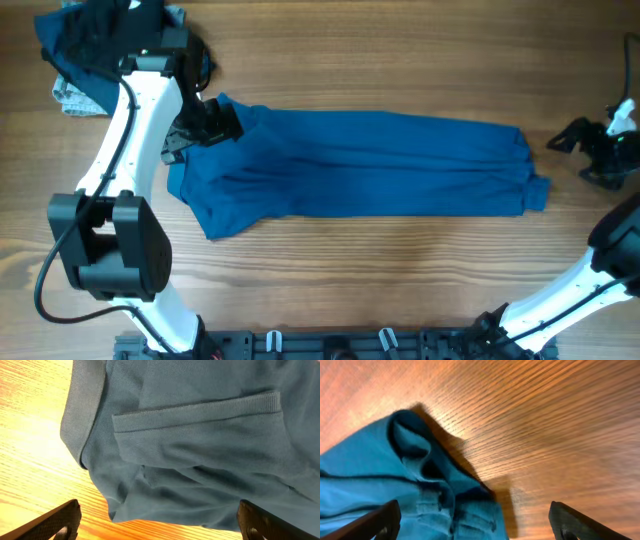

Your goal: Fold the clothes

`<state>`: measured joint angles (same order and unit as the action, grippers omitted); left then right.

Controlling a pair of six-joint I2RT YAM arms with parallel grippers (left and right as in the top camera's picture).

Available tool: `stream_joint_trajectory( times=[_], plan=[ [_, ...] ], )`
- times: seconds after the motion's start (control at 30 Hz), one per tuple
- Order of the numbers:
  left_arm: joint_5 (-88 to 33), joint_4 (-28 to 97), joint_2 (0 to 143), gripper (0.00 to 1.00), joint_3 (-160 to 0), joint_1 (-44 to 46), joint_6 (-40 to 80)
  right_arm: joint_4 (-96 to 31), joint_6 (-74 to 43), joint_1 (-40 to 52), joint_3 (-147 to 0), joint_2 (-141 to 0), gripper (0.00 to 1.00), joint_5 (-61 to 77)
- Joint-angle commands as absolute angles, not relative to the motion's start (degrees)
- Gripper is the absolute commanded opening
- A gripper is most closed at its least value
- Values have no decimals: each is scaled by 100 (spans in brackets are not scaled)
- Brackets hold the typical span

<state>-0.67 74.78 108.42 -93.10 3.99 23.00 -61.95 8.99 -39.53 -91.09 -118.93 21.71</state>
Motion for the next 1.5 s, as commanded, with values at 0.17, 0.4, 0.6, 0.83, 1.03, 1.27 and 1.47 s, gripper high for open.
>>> stream_joint_trajectory(
  times=[0.17, 0.4, 0.6, 0.83, 1.03, 1.27, 1.47],
  plan=[
    [8, 7439, 10768, 100, -9288, 353, 2287, -5264, 1459, -3865, -8114, -11874, 99, 2816],
    [-80, 7336, 10768, 100, -9288, 353, 2290, -5231, 1503, -3850, -7653, -11878, 99, 3321],
    [-360, 7181, 10768, 100, -9288, 353, 2290, -4818, 1476, -3527, -6910, -11883, 100, 3610],
    [-360, 7181, 10768, 100, -9288, 353, 2287, -4456, 1153, -3133, -6587, -11883, 85, 3385],
    [-357, 7175, 10768, 100, -9288, 353, 2287, -4438, 1028, -3135, -6587, -11883, 19, 3127],
    [-360, 7161, 10768, 100, -9288, 353, 2287, -4449, 375, -3135, -6884, -11883, 4, 2235],
    [-357, 7159, 10768, 100, -9288, 353, 2287, -5454, -12, -3151, -8287, -11839, 4, 921]
  ],
)
